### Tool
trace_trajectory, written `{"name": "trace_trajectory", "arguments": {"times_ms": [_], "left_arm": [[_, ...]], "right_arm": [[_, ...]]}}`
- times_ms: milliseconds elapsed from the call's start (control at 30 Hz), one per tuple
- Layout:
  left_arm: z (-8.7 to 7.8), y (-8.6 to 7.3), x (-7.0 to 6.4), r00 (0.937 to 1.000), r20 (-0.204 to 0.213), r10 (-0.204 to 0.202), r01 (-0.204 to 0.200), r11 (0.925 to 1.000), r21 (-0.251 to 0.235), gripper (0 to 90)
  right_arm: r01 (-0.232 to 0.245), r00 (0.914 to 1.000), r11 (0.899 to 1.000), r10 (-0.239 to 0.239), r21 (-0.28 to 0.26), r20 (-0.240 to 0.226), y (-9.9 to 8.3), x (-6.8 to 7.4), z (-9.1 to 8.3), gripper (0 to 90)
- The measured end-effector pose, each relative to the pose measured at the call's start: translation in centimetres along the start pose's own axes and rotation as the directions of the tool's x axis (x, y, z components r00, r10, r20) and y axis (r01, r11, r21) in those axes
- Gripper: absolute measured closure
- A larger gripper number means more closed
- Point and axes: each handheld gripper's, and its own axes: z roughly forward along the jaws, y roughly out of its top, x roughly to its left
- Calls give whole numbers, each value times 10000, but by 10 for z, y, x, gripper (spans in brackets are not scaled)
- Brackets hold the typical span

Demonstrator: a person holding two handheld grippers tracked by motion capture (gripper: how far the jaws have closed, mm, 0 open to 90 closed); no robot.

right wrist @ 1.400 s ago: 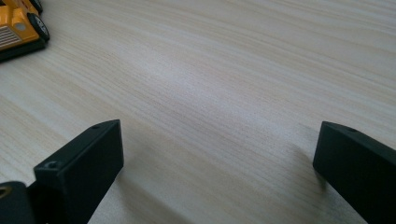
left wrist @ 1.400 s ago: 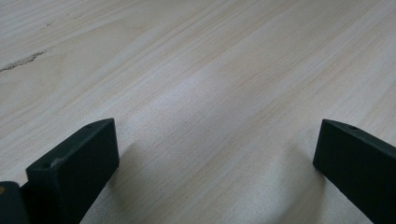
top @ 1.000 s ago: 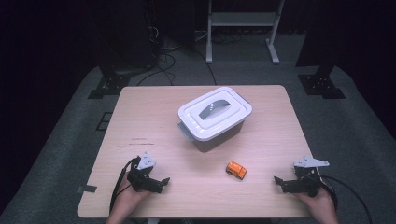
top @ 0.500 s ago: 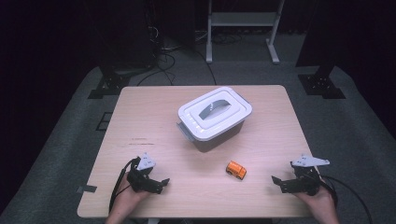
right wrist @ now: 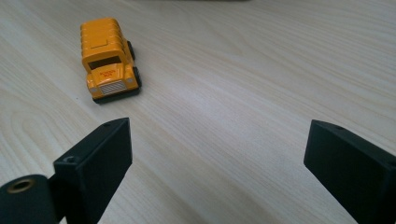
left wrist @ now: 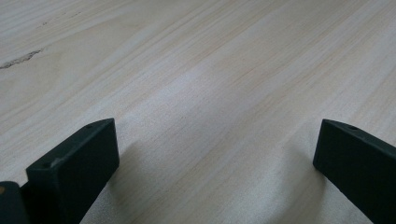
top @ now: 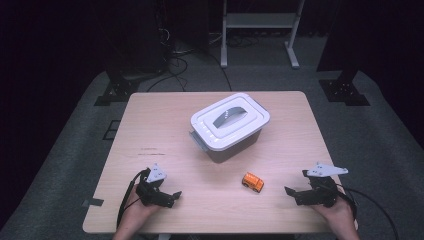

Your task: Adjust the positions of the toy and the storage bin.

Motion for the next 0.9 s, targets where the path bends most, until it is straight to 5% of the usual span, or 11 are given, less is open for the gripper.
{"name": "trace_trajectory", "arguments": {"times_ms": [900], "left_arm": [[1, 1, -1, 10000, 14, 41, -41, 10000, -6, 0]], "right_arm": [[428, 9970, 9990, -436, -141, -635, 21, 17, 5, 176]]}}
